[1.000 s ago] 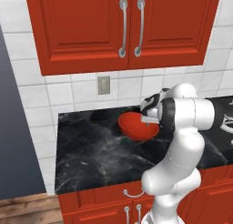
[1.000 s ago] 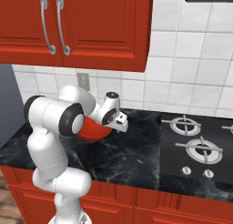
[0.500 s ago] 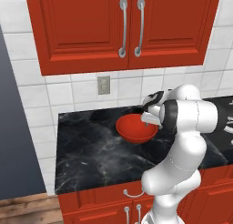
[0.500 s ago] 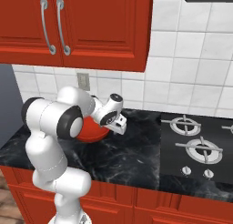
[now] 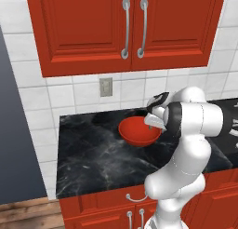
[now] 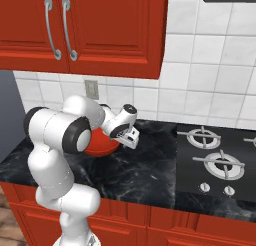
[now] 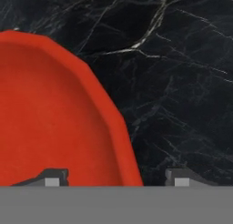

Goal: Pick the cup and bowl from the counter and place them on the counter next to the sink.

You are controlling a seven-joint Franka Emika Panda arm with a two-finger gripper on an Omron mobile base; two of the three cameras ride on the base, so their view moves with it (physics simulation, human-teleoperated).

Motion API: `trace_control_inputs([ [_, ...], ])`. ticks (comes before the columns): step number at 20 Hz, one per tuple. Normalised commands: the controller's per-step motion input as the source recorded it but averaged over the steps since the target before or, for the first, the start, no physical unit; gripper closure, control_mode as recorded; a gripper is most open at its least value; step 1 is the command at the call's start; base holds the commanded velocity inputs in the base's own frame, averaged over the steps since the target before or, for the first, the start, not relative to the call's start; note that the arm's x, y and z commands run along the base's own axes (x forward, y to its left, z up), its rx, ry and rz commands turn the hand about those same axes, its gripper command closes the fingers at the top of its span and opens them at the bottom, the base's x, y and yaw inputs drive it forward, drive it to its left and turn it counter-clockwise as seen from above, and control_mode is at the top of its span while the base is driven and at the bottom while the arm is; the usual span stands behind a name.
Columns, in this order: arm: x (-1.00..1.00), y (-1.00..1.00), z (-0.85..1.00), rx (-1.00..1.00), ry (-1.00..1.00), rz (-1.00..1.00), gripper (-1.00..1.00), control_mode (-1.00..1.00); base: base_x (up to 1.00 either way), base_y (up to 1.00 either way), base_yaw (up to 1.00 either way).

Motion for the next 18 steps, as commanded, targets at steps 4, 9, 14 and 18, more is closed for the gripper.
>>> trace_control_inputs([
  [4,0.0,0.03,0.0,0.0,0.0,0.0,1.0,-1.0,0.0,0.0,0.0],
  [9,0.0,0.0,0.01,0.0,0.0,0.0,1.0,-1.0,0.0,0.0,0.0],
  [14,-0.23,-0.28,0.26,0.01,0.04,-0.03,1.0,-1.0,0.0,0.0,0.0],
  [18,-0.67,-0.46,0.22,0.05,0.08,-0.12,1.0,-1.0,0.0,0.0,0.0],
])
